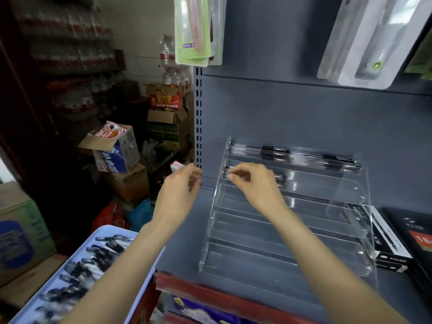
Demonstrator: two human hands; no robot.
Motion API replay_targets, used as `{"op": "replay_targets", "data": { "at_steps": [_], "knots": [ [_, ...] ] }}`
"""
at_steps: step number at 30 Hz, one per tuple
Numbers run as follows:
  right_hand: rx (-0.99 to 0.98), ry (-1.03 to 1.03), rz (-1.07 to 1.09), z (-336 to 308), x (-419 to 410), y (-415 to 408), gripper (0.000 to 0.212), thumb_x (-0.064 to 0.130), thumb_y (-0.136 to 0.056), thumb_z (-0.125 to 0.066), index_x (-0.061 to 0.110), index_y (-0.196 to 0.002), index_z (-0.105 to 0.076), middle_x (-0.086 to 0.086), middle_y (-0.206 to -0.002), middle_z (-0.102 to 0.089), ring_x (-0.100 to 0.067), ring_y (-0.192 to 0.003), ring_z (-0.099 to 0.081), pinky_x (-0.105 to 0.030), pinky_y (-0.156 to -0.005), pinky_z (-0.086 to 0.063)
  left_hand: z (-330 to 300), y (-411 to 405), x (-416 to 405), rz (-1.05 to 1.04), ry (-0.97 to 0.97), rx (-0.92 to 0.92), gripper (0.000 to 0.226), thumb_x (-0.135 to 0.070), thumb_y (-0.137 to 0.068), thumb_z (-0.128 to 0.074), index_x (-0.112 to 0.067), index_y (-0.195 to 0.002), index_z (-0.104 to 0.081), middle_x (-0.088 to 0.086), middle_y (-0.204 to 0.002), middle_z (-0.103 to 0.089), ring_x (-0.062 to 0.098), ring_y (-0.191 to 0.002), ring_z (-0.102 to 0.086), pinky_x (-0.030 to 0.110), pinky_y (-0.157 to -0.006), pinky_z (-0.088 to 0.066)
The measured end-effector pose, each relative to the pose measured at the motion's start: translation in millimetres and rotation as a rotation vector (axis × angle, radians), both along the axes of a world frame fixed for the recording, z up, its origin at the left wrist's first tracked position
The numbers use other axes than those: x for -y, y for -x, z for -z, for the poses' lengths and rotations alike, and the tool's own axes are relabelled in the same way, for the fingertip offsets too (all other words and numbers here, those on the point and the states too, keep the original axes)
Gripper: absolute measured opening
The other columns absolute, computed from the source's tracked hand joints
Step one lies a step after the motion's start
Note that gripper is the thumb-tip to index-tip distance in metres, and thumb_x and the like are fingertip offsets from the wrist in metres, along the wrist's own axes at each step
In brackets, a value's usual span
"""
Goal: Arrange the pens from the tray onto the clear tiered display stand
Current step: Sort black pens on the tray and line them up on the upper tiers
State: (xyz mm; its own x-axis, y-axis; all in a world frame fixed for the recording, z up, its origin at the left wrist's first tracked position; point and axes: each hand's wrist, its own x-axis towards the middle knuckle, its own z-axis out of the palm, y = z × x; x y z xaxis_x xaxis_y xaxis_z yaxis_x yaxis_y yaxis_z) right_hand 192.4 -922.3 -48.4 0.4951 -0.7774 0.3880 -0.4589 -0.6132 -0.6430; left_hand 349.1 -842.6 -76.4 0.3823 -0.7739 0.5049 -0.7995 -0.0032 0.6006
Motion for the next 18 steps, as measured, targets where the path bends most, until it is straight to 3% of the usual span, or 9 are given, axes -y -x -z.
{"op": "replay_targets", "data": {
  "at_steps": [2,4,8,12,15,17,18],
  "knots": [
    [-0.021,-0.031,-0.066,7.1,-15.9,-23.6,0.013,0.015,-0.088,-0.062,0.015,-0.094,-0.073,0.009,-0.085,-0.066,0.006,-0.069,-0.051,0.006,-0.065,-0.035,10.3,-17.6,-23.3,-0.051,-0.026,0.042,0.014,-0.011,-0.087,-0.059,-0.015,-0.1,-0.062,0.001,-0.095,-0.064,0.018,-0.081,-0.061,0.038,-0.073,-0.054],
    [-0.03,-0.061,-0.12,17.1,-35.9,-49.4,0.014,0.014,-0.089,-0.06,0.014,-0.096,-0.072,0.007,-0.087,-0.067,0.008,-0.066,-0.049,0.006,-0.062,-0.034,21.0,-38.4,-49.6,-0.104,-0.077,0.062,0.013,-0.015,-0.089,-0.058,-0.015,-0.101,-0.062,0.002,-0.095,-0.064,0.02,-0.08,-0.061,0.042,-0.07,-0.053],
    [-0.083,-0.135,-0.237,47.5,-86.0,-109.4,0.017,0.016,-0.092,-0.056,0.014,-0.101,-0.071,0.004,-0.097,-0.07,-0.001,-0.075,-0.053,0.002,-0.063,-0.038,48.0,-86.8,-107.6,-0.182,-0.197,-0.008,0.014,-0.016,-0.092,-0.055,-0.014,-0.105,-0.061,0.001,-0.093,-0.064,0.017,-0.082,-0.06,0.035,-0.073,-0.052],
    [-0.138,-0.247,-0.318,91.9,-135.1,-173.1,0.019,0.012,-0.093,-0.054,0.008,-0.102,-0.069,-0.006,-0.102,-0.07,-0.011,-0.083,-0.058,-0.018,-0.072,-0.043,86.7,-145.0,-166.3,-0.223,-0.338,-0.091,0.014,-0.016,-0.09,-0.057,-0.013,-0.103,-0.063,0.004,-0.091,-0.068,0.023,-0.081,-0.063,0.035,-0.069,-0.049],
    [-0.279,-0.383,-0.319,131.0,-157.3,-210.2,0.027,0.012,-0.096,-0.048,0.006,-0.119,-0.061,-0.01,-0.107,-0.066,-0.023,-0.094,-0.06,-0.026,-0.081,-0.046,123.7,-189.3,-200.3,-0.234,-0.477,-0.128,0.013,-0.015,-0.09,-0.056,-0.015,-0.101,-0.064,0.008,-0.091,-0.07,0.028,-0.085,-0.065,0.034,-0.069,-0.047],
    [-0.37,-0.475,-0.298,159.7,-162.9,-228.5,0.034,0.013,-0.098,-0.046,0.007,-0.131,-0.05,-0.007,-0.108,-0.063,-0.024,-0.09,-0.06,-0.027,-0.078,-0.048,147.3,-213.0,-212.5,-0.206,-0.573,-0.15,0.019,-0.014,-0.092,-0.052,-0.013,-0.108,-0.063,0.01,-0.102,-0.069,0.028,-0.092,-0.064,0.033,-0.073,-0.048],
    [-0.417,-0.504,-0.28,174.4,-164.6,-235.4,0.038,0.015,-0.098,-0.046,0.008,-0.136,-0.044,-0.008,-0.118,-0.06,-0.026,-0.096,-0.06,-0.033,-0.083,-0.05,158.3,-221.1,-215.5,-0.182,-0.613,-0.155,0.023,-0.013,-0.093,-0.051,-0.011,-0.113,-0.062,0.011,-0.109,-0.067,0.027,-0.096,-0.063,0.033,-0.077,-0.048]
  ]
}}
